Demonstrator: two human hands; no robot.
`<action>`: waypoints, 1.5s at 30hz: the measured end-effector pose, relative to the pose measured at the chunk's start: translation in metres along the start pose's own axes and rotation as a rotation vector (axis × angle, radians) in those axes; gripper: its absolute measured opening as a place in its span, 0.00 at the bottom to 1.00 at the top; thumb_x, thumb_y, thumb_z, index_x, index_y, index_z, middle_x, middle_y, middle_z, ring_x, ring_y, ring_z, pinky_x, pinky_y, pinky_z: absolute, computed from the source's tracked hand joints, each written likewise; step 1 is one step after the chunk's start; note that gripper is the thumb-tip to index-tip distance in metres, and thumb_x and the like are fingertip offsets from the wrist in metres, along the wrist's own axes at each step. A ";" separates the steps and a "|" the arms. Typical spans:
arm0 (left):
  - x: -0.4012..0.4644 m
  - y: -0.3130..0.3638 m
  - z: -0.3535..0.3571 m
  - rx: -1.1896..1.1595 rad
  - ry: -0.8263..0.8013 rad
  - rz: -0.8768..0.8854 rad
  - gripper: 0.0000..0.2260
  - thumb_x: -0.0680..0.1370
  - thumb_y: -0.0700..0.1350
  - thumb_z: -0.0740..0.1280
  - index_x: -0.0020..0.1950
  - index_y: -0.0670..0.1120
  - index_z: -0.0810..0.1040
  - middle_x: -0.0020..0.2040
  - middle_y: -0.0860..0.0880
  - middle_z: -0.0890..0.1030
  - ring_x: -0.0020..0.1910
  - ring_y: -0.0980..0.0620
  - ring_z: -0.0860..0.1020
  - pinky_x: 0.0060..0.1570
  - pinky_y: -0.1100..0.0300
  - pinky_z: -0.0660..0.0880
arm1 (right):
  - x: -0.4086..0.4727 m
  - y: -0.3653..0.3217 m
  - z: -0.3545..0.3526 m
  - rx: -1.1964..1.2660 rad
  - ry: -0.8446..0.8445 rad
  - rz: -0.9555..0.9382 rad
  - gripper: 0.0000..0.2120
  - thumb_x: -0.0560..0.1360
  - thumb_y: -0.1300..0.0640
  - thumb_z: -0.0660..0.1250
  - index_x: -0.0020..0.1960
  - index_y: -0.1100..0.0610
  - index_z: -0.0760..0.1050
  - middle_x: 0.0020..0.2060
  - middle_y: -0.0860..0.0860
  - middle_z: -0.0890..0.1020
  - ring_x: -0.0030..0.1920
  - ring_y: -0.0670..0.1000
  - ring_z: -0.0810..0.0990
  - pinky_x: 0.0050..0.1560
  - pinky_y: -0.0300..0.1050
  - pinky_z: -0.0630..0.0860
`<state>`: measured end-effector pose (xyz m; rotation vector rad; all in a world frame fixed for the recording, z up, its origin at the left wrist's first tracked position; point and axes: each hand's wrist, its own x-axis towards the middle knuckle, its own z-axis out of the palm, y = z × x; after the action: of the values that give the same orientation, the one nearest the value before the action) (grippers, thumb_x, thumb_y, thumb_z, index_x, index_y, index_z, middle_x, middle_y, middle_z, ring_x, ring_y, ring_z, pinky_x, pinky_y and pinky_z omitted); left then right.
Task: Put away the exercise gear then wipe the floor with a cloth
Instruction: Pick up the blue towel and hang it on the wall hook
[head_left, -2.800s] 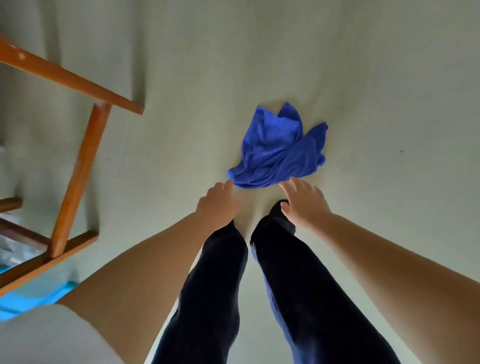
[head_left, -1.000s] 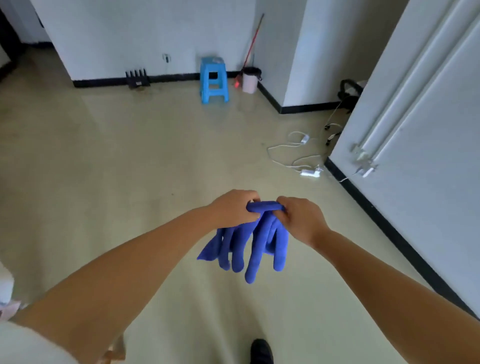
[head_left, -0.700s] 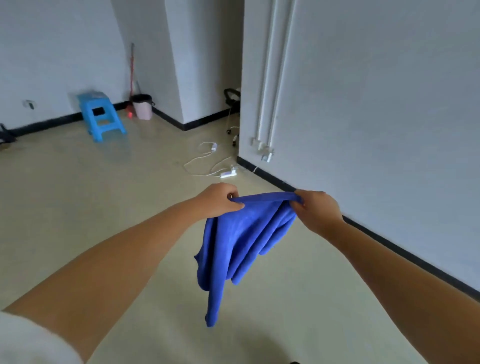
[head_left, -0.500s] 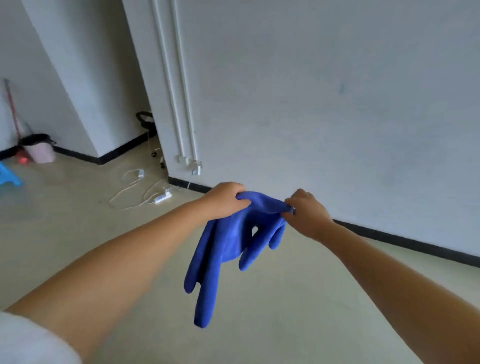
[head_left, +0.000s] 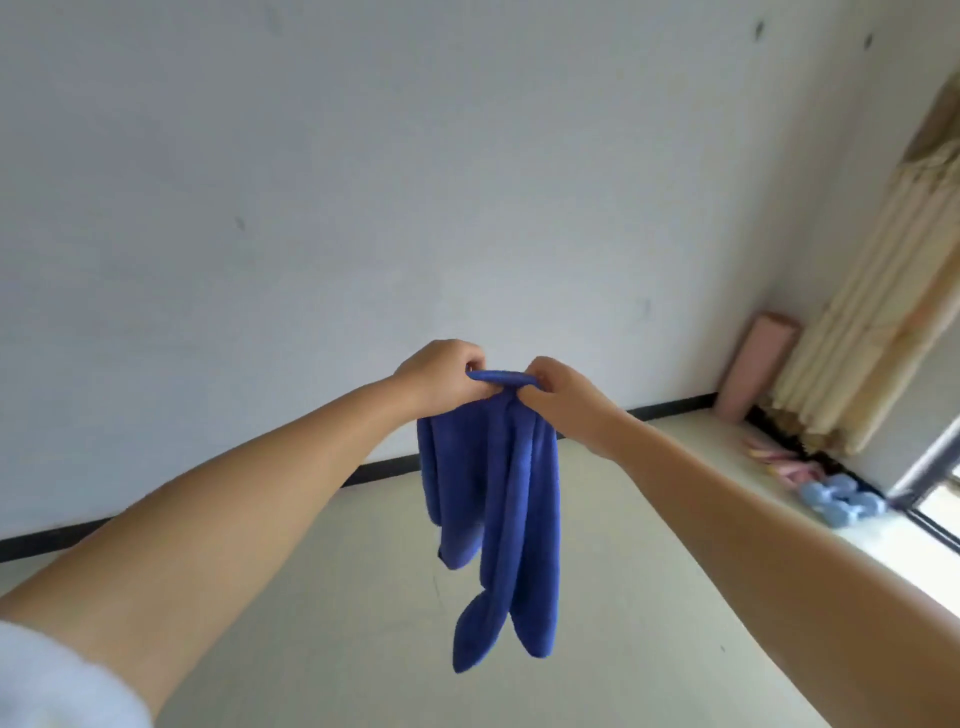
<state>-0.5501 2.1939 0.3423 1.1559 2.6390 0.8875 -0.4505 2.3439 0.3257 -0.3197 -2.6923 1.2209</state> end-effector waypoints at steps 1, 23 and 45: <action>0.020 0.015 0.014 0.000 -0.019 0.023 0.16 0.75 0.50 0.68 0.32 0.47 0.67 0.31 0.53 0.69 0.31 0.53 0.66 0.35 0.59 0.62 | 0.001 0.016 -0.026 -0.032 0.022 0.018 0.09 0.75 0.60 0.58 0.37 0.52 0.65 0.33 0.48 0.70 0.33 0.48 0.67 0.33 0.41 0.63; 0.487 0.320 0.230 -0.326 -0.402 0.393 0.13 0.80 0.43 0.62 0.35 0.46 0.73 0.33 0.51 0.74 0.32 0.55 0.72 0.33 0.65 0.70 | 0.130 0.324 -0.456 -0.466 0.347 0.324 0.09 0.74 0.56 0.66 0.38 0.58 0.70 0.30 0.48 0.69 0.31 0.48 0.66 0.32 0.41 0.62; 0.949 0.451 0.341 -0.228 -0.061 0.307 0.15 0.80 0.47 0.62 0.34 0.45 0.73 0.33 0.51 0.74 0.33 0.54 0.72 0.37 0.63 0.68 | 0.483 0.572 -0.809 -0.024 0.199 0.137 0.13 0.72 0.44 0.70 0.44 0.54 0.83 0.46 0.56 0.85 0.46 0.56 0.83 0.54 0.53 0.78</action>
<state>-0.8139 3.2637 0.4246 1.5205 2.2743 1.1471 -0.6511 3.4204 0.4505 -0.6042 -2.5510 1.1257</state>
